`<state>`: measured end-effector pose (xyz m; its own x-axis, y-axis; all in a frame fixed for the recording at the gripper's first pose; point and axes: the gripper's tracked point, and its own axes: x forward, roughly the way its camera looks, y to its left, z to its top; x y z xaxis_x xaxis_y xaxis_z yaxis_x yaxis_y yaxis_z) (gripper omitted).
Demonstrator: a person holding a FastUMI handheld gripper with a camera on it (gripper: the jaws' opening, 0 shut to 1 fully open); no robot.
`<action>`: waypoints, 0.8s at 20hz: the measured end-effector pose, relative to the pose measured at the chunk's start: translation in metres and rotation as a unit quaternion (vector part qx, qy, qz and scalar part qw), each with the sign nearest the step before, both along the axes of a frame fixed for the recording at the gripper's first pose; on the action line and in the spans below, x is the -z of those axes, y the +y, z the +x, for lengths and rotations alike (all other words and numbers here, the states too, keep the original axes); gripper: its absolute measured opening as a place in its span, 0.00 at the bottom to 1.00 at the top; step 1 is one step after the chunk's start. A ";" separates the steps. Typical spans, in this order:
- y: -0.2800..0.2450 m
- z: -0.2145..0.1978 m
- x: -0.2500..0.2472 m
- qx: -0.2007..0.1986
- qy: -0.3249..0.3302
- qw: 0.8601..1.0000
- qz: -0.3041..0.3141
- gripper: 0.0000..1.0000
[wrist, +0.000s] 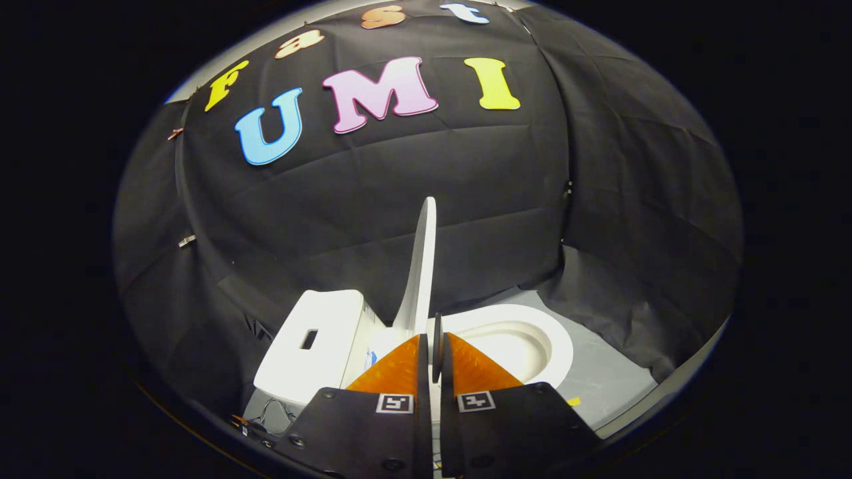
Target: Open the toilet lid.
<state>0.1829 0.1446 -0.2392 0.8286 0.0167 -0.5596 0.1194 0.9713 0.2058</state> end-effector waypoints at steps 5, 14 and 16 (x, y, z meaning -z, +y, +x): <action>0.035 0.002 -0.009 -0.029 -0.025 0.998 -0.055 0.10; 0.116 0.003 -0.022 -0.073 -0.070 0.986 -0.131 0.12; 0.138 0.003 -0.023 -0.088 -0.077 0.983 -0.140 0.11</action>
